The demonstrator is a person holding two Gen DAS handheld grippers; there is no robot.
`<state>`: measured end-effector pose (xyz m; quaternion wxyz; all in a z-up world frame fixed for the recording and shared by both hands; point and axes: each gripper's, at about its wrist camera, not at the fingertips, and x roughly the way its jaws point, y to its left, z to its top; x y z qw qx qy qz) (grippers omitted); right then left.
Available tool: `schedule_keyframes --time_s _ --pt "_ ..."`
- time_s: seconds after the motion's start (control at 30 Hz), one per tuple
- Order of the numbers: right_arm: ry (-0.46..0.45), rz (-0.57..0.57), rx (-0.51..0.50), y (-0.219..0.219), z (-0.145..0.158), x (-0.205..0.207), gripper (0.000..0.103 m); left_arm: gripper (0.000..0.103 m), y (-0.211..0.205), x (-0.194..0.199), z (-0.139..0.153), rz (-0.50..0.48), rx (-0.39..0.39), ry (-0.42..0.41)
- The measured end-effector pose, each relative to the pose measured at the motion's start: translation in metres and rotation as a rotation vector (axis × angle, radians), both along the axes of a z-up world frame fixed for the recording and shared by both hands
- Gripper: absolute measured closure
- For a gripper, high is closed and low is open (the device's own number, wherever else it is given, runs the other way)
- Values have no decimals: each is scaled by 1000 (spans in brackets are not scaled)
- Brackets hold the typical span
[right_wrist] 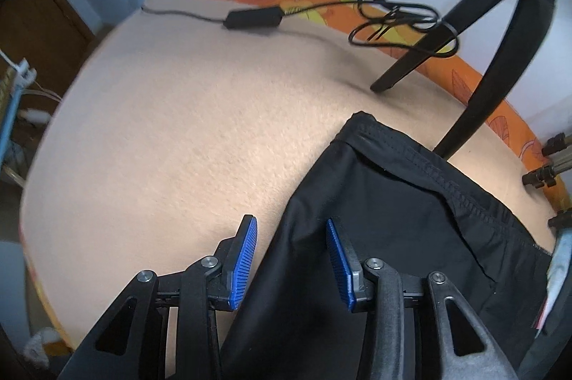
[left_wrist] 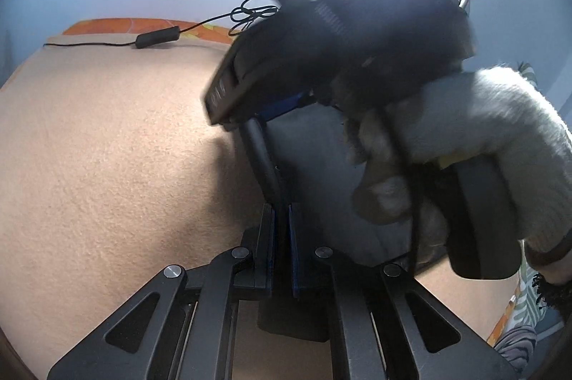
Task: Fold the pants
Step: 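Close both tools on the end of the pants strip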
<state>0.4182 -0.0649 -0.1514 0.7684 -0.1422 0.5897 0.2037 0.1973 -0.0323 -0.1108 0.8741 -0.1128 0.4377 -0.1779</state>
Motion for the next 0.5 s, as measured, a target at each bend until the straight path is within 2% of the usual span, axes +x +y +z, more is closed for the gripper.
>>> schedule_keyframes --time_s 0.07,0.1,0.13,0.2,0.23,0.27,0.33,0.4,0.43,0.47,0.5 --pt "-11 0 -16 0 -3 0 86 98 0 -1 1 7 7 -2" --pt "-9 -4 -1 -2 -3 0 89 98 -1 0 1 10 10 3" --pt "-11 -9 10 -4 -2 0 93 93 -2 -1 0 14 23 8" --pt "-9 -21 40 -11 1 0 97 76 -5 -1 -2 29 65 13" --pt "-8 -27 51 -13 1 1 98 59 -7 1 -4 32 79 16" --pt "-7 -34 64 -16 3 1 99 56 -8 3 -7 32 87 17" --pt "-6 -55 96 -23 7 1 100 56 -10 4 -14 27 95 37" --pt "-4 -68 121 -27 10 0 100 57 -9 5 -18 28 68 53" --pt "-5 -72 132 -29 12 0 100 72 -8 6 -20 29 44 57" --pt "-7 -75 143 -31 15 -2 100 94 -8 6 -20 25 29 57" --pt "-8 -77 154 -34 17 -3 101 94 -8 6 -20 15 21 55"
